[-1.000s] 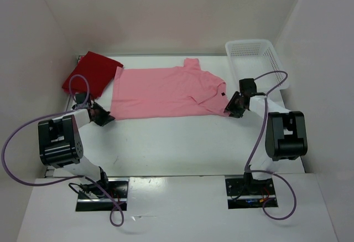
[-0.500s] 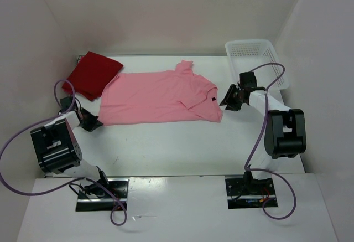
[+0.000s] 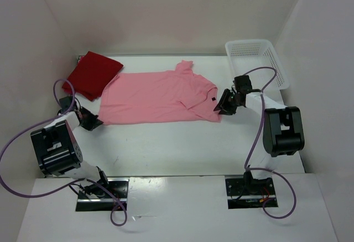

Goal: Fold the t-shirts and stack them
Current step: Fold the flattened tshirt in 1/3 of the way

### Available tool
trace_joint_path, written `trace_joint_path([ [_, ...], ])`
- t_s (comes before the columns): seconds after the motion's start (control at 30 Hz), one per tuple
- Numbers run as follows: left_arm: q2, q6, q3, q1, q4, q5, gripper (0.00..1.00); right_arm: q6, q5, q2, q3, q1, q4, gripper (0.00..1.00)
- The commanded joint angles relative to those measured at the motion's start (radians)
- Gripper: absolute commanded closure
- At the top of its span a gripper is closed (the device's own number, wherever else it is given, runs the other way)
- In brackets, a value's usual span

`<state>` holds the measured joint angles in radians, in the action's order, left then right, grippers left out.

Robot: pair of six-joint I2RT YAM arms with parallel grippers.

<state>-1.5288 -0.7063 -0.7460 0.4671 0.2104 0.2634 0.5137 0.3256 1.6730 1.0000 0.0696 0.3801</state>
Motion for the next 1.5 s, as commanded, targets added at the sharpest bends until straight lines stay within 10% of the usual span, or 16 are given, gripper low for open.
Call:
trace_joint_path([
  [0.0,0.027,0.018,0.007,0.001,-0.017,0.022,0.97,-0.017,0.000,0.014,-0.009,0.004,-0.030,0.60],
  [0.27,0.036,0.008,0.007,0.001,-0.026,0.031,0.97,-0.006,0.023,0.045,0.003,0.004,-0.030,0.67],
  [0.5,0.036,0.008,0.016,0.001,-0.026,0.031,0.97,0.022,-0.032,0.018,0.044,0.004,-0.050,0.99],
  [0.9,0.036,0.008,0.016,0.001,-0.026,0.022,0.97,0.002,-0.132,0.114,0.158,0.004,-0.015,0.99],
  [1.37,0.036,0.008,0.016,0.001,-0.026,0.022,0.96,0.002,-0.191,-0.076,0.137,0.015,0.034,0.60],
  [1.47,0.036,0.008,0.016,0.001,-0.026,0.022,0.96,-0.009,-0.191,-0.101,0.088,0.039,0.058,0.80],
])
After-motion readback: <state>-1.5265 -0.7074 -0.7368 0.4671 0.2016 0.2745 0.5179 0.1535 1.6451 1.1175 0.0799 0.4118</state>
